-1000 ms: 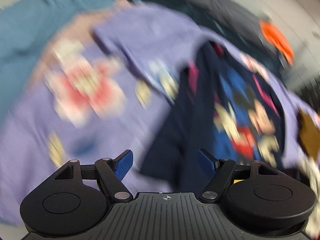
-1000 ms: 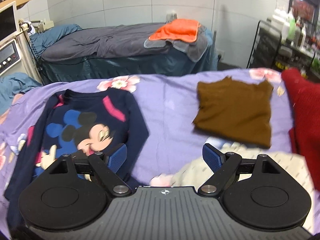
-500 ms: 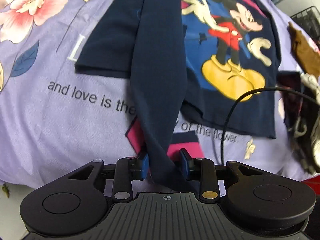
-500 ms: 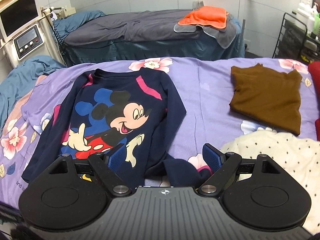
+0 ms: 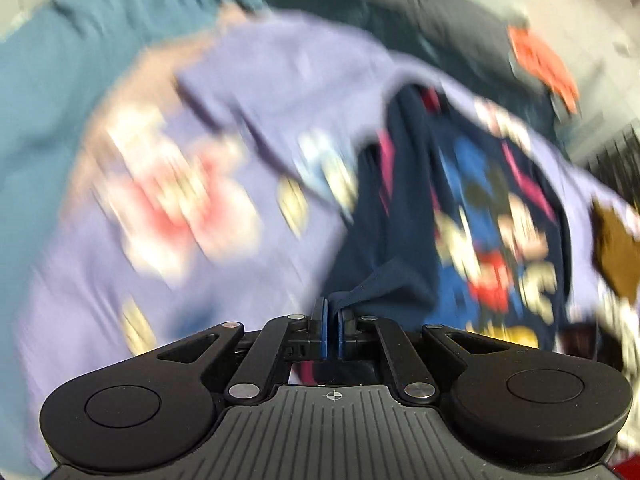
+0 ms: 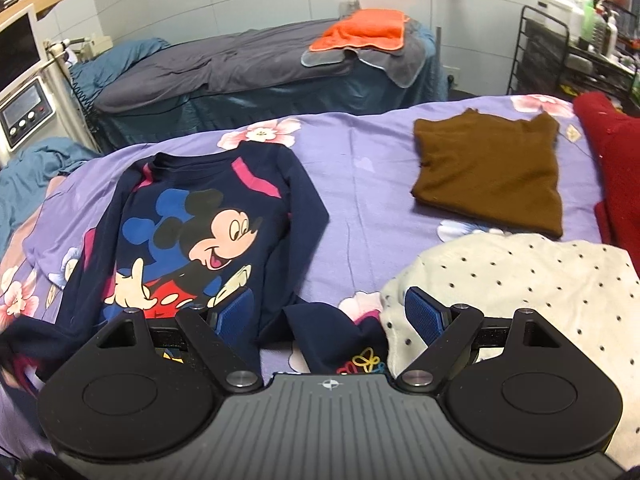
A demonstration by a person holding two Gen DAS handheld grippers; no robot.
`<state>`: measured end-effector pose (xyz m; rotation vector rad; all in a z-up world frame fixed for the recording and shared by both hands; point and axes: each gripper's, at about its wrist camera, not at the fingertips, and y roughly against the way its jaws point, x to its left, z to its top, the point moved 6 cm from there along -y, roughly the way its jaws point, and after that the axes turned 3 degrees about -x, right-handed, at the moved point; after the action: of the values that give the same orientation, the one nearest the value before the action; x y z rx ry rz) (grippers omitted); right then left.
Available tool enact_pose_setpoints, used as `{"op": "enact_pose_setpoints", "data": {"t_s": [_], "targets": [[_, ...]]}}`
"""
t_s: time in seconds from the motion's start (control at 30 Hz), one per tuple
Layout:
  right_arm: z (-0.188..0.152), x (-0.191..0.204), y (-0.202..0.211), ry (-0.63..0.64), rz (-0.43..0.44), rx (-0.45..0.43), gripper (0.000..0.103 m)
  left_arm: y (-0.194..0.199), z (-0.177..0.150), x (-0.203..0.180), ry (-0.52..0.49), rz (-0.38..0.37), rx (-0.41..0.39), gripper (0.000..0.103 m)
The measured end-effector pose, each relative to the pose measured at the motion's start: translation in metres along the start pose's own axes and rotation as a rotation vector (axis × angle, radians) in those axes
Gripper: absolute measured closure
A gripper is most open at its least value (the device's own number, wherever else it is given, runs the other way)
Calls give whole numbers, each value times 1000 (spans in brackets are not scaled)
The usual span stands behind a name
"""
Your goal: Fold small clothes
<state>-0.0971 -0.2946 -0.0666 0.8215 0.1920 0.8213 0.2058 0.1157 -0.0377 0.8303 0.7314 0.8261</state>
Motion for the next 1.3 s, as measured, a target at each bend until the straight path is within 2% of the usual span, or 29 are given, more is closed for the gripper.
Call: {"op": "enact_pose_setpoints", "data": {"t_s": [0.1, 0.17, 0.2, 0.23, 0.27, 0.3, 0.33, 0.4, 0.47, 0.53, 0.6, 0.7, 0.77, 0.8, 0.93, 1.03, 1.1, 1.17, 1.23, 1.27, 1.3], "targets": [[0, -2, 5, -1, -13, -8, 18, 33, 68, 46, 16, 136, -182, 61], [1, -3, 10, 0, -20, -20, 18, 55, 111, 89, 102, 240, -295, 62], [1, -4, 11, -3, -24, -23, 18, 64, 128, 112, 155, 320, -346, 62], [1, -4, 12, -8, -28, -25, 18, 70, 140, 131, 208, 403, -380, 56], [0, -5, 12, -14, -32, -23, 18, 72, 149, 146, 253, 456, -394, 38], [-1, -6, 12, -19, -35, -17, 18, 71, 155, 154, 289, 470, -391, 16], [-3, -5, 12, -22, -37, -12, 18, 66, 157, 156, 306, 448, -380, 0], [-4, -4, 14, -14, -44, -13, 18, 53, 152, 145, 296, 376, -369, 0], [-4, -2, 16, 22, -54, -18, 18, 36, 138, 123, 236, 330, -334, 0], [-4, -1, 17, 80, -79, -29, 18, 12, 115, 94, 168, 277, -259, 0], [-3, 0, 18, 147, -97, -36, 18, -13, 91, 60, 112, 191, -178, 0], [0, -1, 17, 236, -113, -28, 18, -44, 47, 9, 73, 61, -74, 0], [1, 0, 15, 284, -108, -26, 19, -59, 20, -27, 32, -1, -21, 0], [2, 3, 14, 308, -99, -26, 20, -66, 7, -43, -17, -22, 4, 0], [-9, 28, 1, 454, -31, 21, 24, -87, -49, -100, -194, -22, 95, 0], [-35, 45, -23, 569, -19, 112, 36, -97, -79, -124, -232, -46, 168, 0], [-56, 49, -47, 638, -76, 195, 56, -97, -93, -128, -226, -52, 192, 0], [-72, 46, -70, 686, -146, 245, 62, -95, -97, -128, -214, -51, 194, 0], [-82, 38, -86, 673, -181, 285, 73, -92, -98, -127, -208, -42, 192, 0], [-82, 34, -89, 639, -171, 302, 91, -92, -96, -126, -206, -33, 187, 0], [-81, 30, -90, 585, -148, 316, 100, -89, -93, -123, -202, -19, 177, 0]]}}
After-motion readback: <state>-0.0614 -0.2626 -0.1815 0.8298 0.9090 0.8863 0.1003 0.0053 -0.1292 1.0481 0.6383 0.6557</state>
